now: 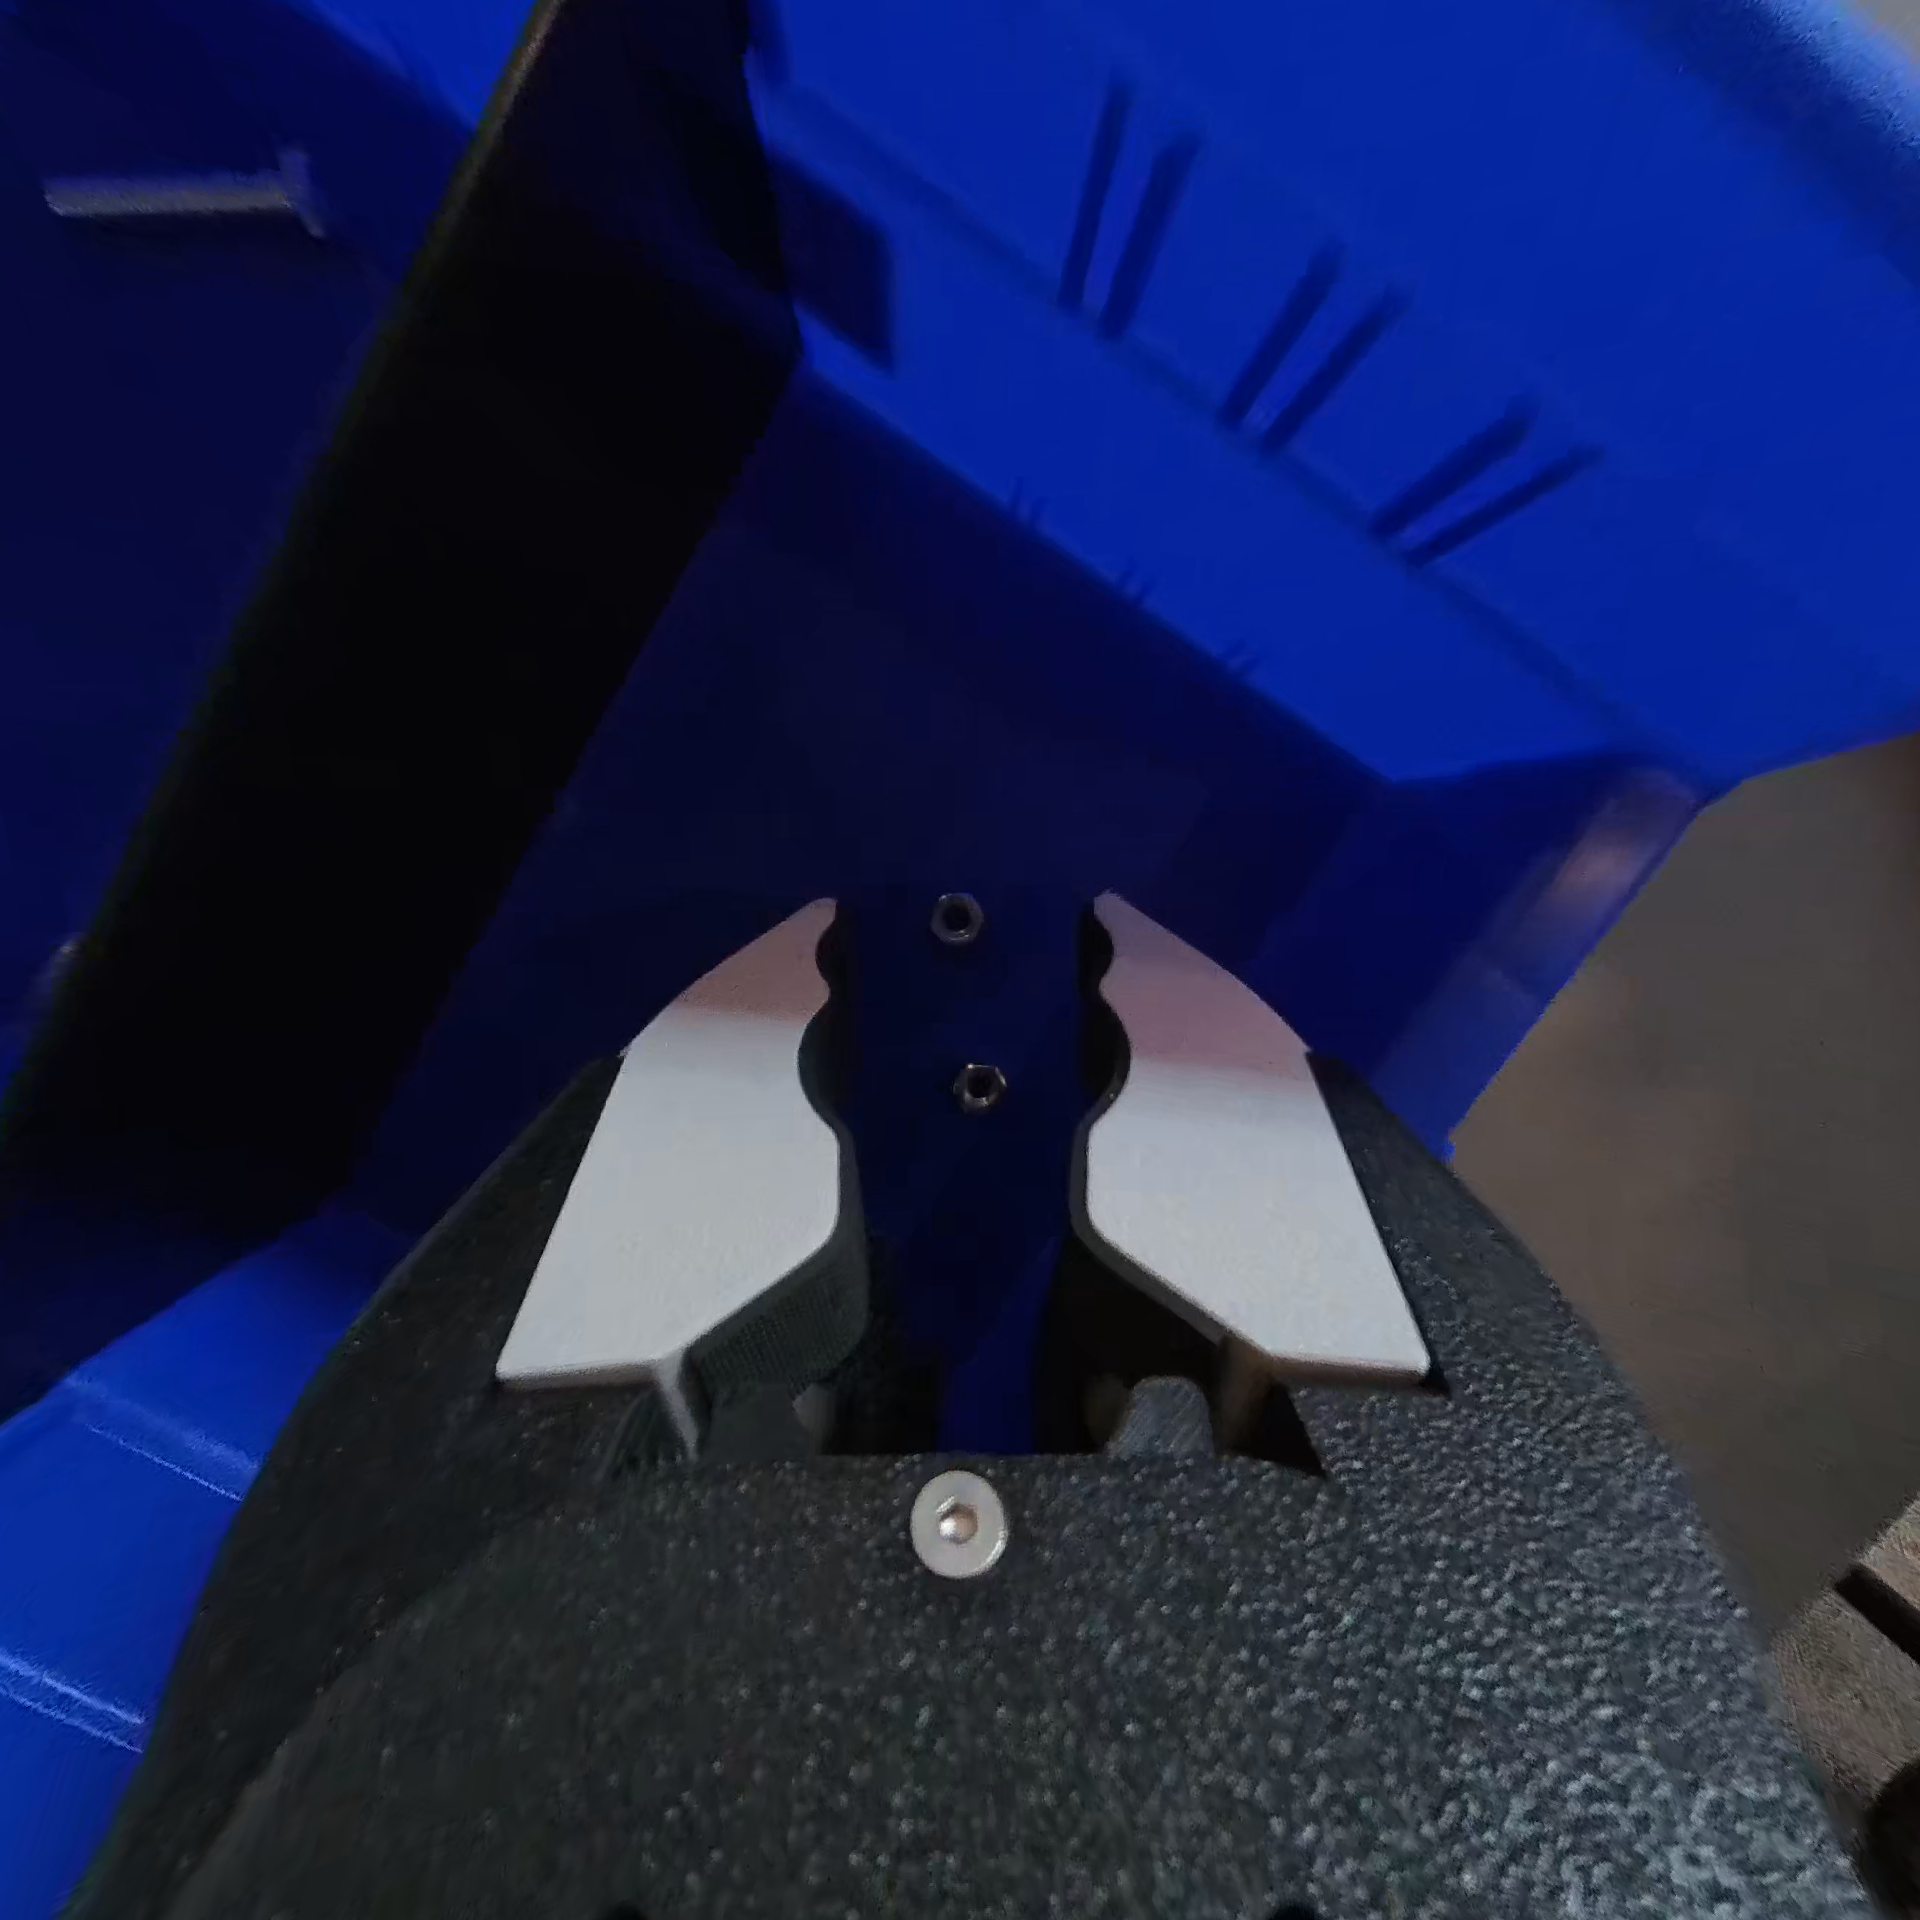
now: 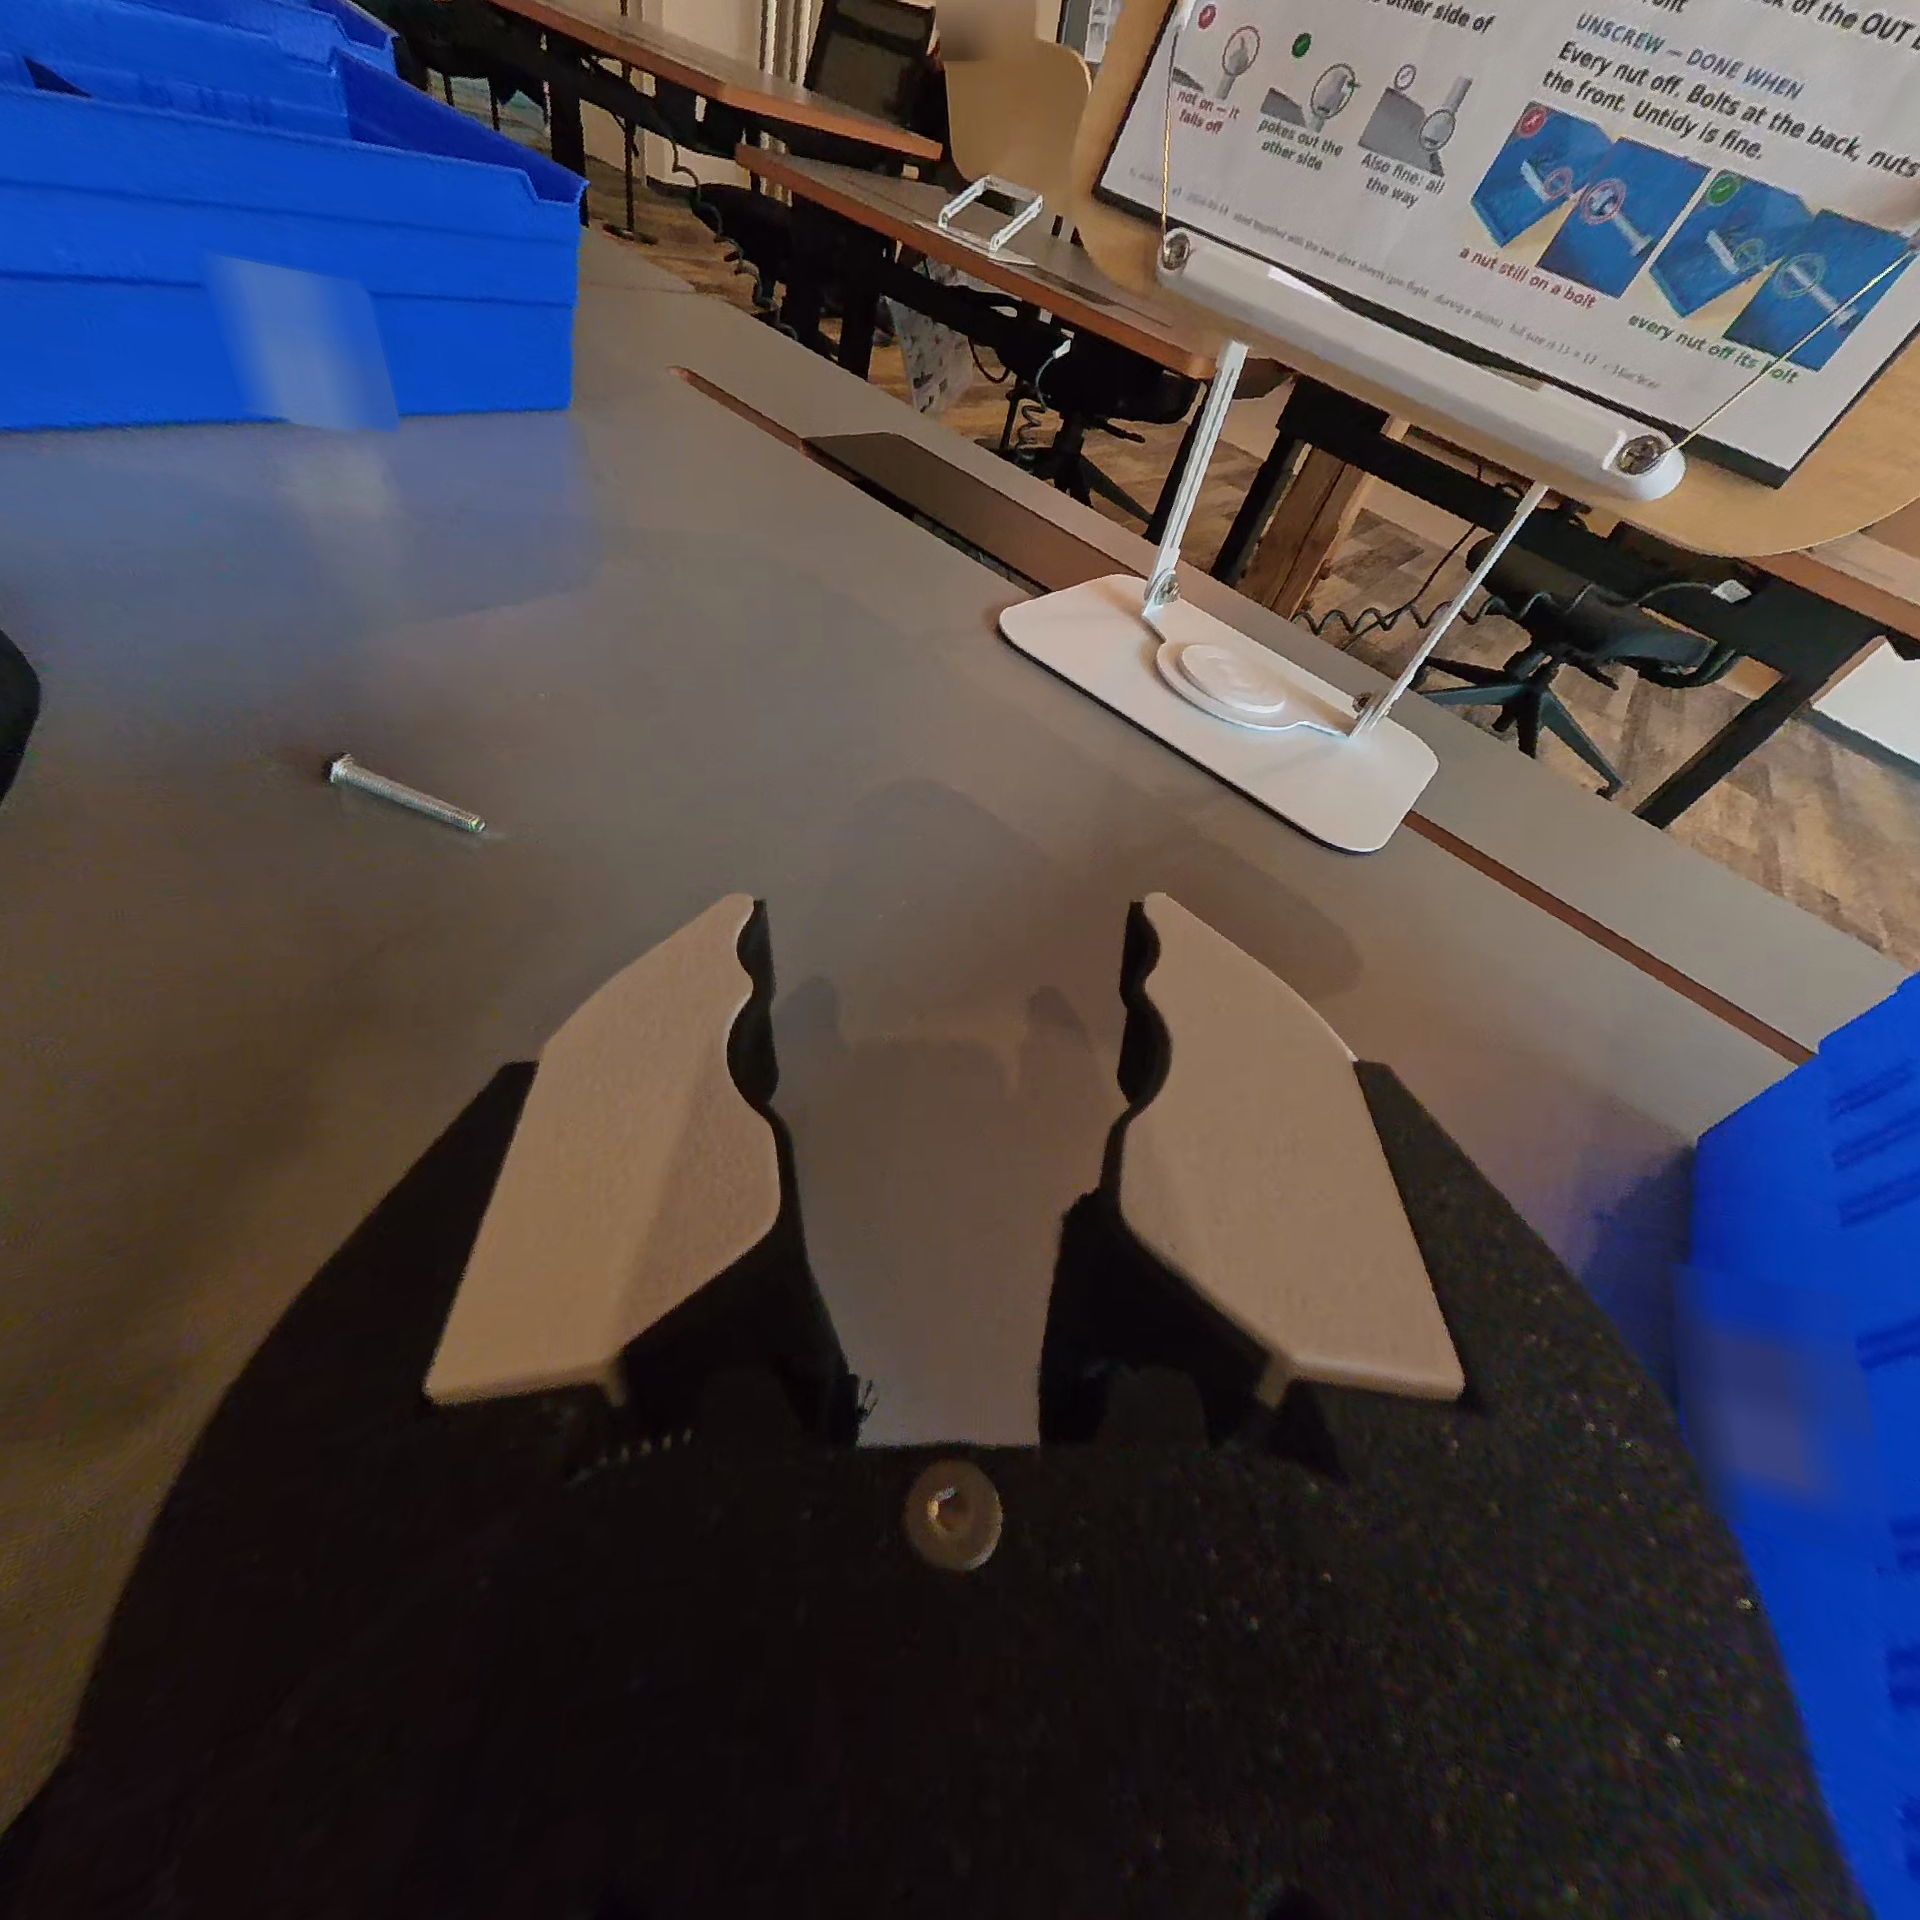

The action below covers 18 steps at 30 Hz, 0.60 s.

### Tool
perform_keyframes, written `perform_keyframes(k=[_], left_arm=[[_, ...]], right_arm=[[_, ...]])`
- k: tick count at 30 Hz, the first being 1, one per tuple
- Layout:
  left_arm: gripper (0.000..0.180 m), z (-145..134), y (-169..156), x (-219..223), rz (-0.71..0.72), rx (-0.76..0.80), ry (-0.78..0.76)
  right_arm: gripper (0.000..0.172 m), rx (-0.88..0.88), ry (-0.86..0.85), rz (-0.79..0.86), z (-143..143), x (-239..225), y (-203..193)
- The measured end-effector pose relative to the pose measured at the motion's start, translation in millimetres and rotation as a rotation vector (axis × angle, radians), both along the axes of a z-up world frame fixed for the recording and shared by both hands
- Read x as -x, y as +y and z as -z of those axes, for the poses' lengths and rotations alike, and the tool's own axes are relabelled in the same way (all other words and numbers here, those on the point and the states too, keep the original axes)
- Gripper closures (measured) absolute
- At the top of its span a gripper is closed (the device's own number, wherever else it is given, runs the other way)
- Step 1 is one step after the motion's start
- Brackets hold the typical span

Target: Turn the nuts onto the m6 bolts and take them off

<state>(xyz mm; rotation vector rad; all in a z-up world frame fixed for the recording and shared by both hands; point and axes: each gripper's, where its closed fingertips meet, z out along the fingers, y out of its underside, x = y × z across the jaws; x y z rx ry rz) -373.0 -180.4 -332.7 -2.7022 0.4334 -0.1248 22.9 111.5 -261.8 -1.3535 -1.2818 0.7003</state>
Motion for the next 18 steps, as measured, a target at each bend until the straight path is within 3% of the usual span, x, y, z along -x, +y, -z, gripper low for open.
perform_keyframes(k=[18], left_arm=[[0.154, 9.4, 2.0, 1.2, 0.005, -0.014, 0.019]], right_arm=[[0.107, 0.001, 0.002, -0.003, -0.4, 0.2, -0.7]])
